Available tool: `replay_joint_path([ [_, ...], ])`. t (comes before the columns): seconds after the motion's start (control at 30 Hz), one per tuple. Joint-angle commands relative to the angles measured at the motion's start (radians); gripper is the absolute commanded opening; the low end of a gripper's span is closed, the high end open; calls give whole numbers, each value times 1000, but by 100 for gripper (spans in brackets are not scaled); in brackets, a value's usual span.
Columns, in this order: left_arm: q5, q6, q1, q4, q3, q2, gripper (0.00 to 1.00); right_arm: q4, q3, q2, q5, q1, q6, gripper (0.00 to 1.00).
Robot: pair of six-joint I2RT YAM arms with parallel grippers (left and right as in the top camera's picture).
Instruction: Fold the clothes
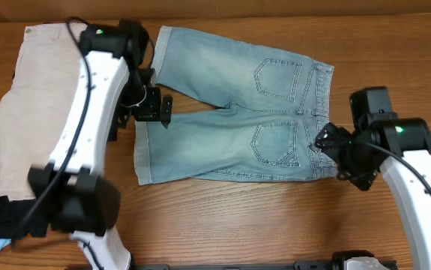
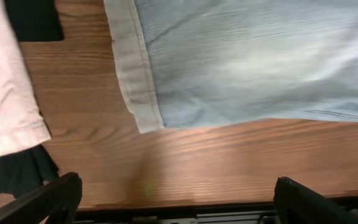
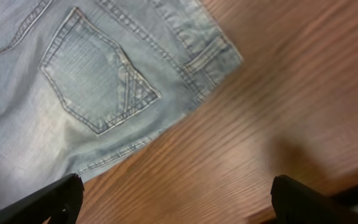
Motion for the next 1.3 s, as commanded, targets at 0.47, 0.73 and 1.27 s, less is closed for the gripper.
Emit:
replay_joint_path([
  [0.47, -125, -564, -92, 211, -438, -357, 99, 259, -317, -19, -3, -3, 148, 100],
  [0.73, -106, -715, -92, 425, -747, -357, 80, 259, -325, -19, -18, -3, 148, 100],
  [1.27, -203, -1144, -63, 592, -1014, -357, 86, 329, -388, -16, -29, -3, 146, 100],
])
